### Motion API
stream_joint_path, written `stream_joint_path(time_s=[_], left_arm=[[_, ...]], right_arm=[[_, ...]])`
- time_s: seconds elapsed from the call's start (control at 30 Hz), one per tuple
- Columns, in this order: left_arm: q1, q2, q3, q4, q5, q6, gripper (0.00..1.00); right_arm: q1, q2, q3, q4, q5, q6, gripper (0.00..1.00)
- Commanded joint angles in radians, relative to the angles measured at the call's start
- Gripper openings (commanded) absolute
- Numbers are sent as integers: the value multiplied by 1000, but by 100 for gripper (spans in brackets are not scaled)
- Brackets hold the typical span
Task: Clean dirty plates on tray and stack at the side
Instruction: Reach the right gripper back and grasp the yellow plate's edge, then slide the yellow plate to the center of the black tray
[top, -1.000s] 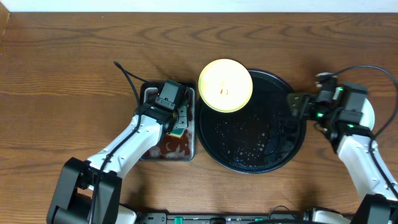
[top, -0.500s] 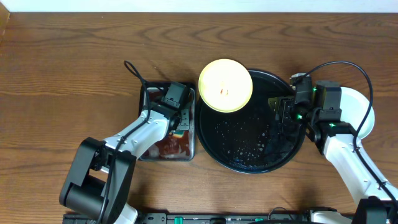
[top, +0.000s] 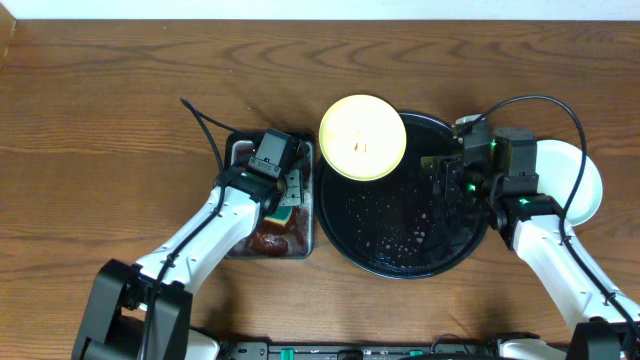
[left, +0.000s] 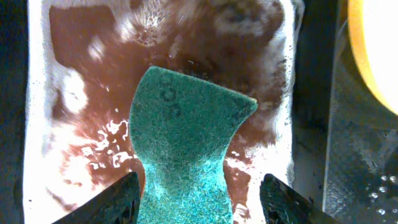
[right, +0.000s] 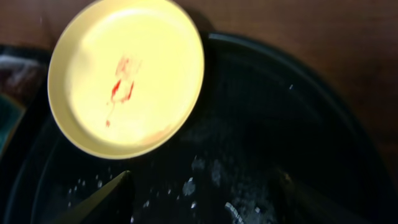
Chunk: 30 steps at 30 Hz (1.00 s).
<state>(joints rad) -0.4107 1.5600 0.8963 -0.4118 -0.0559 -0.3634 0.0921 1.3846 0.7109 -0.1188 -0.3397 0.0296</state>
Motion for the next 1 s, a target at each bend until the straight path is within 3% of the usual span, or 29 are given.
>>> stream_joint_path(time_s=[0.0, 0.2, 0.33, 0.4, 0.47, 0.63, 0.8, 0.87, 0.9, 0.97], left_arm=[[6, 29, -2, 3, -12, -16, 63], [6, 104, -2, 52, -12, -16, 63], [6, 163, -2, 82, -13, -16, 59], [6, 184, -2, 86, -13, -16, 42], [6, 195, -2, 84, -13, -16, 8], [6, 190, -2, 79, -12, -16, 7], [6, 142, -2, 48, -8, -16, 10], [6, 109, -2, 37, -4, -16, 45], [6, 92, -2, 30, 4, -16, 56], [6, 65, -2, 23, 23, -16, 61]], right_arm=[[18, 10, 79, -39, 3, -24, 69], [24, 97, 249, -175, -9, -31, 69], [43, 204, 323, -180, -25, -32, 68], [55, 257, 333, -141, -47, -31, 68], [66, 306, 333, -91, -46, -31, 68], [77, 431, 333, 34, -46, 8, 66], [81, 513, 333, 98, -46, 29, 64], [82, 533, 333, 111, -46, 29, 64], [84, 537, 333, 116, -46, 29, 63], [87, 546, 333, 124, -50, 30, 59]])
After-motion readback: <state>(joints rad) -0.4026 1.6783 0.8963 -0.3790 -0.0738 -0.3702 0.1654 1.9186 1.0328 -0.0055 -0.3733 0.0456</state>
